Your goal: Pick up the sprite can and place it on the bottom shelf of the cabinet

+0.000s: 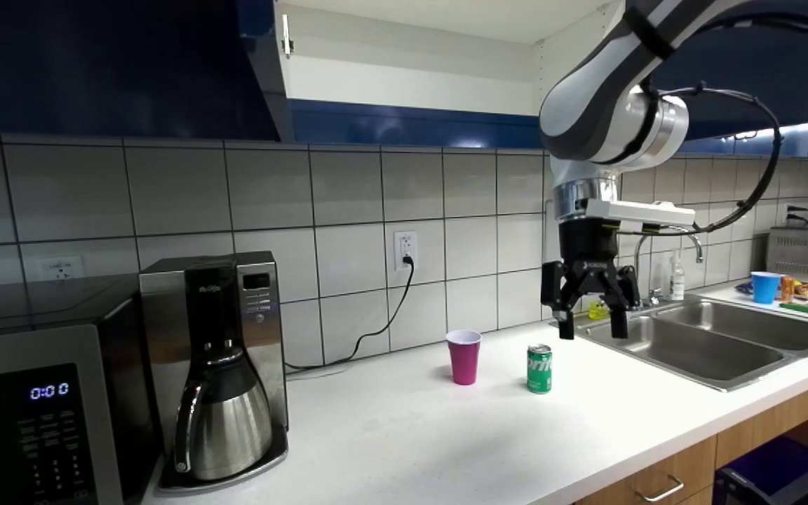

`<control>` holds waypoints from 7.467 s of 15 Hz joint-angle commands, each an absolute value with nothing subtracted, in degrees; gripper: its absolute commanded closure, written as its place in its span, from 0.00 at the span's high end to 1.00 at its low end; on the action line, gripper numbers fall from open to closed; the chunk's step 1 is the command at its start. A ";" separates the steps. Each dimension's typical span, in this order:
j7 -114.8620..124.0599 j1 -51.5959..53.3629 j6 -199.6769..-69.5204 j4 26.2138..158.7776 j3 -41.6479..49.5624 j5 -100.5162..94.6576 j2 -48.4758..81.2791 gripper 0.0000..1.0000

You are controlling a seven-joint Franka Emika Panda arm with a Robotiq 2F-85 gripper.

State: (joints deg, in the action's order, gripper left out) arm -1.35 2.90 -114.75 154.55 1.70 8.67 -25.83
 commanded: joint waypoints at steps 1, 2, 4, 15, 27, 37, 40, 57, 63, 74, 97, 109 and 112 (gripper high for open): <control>-3.04 0.43 -123.45 153.34 2.63 6.79 -17.54 1.00; -3.25 0.14 -126.06 153.09 3.03 6.55 -15.37 1.00; -3.61 -0.48 -131.77 152.58 3.78 6.16 -10.86 1.00; -5.63 -3.37 -154.23 143.03 4.92 6.05 13.30 1.00; -2.08 -3.06 -169.37 132.94 6.23 2.23 27.38 1.00; 1.02 -0.48 -179.12 131.73 9.84 2.43 30.45 1.00; 1.50 0.79 -180.08 131.63 11.72 2.52 30.80 1.00; 2.08 2.86 -189.03 129.79 13.76 4.38 35.15 1.00; 1.94 2.72 -190.05 129.54 13.68 4.71 36.01 0.70; 1.82 2.32 -189.83 130.23 12.61 4.75 35.19 0.38; 9.76 26.29 -165.33 140.50 31.36 -5.42 8.97 0.38; 22.31 11.98 -145.58 143.78 10.69 -19.63 -13.83 0.38; 21.21 7.71 -142.58 144.60 4.07 -15.41 -18.37 0.38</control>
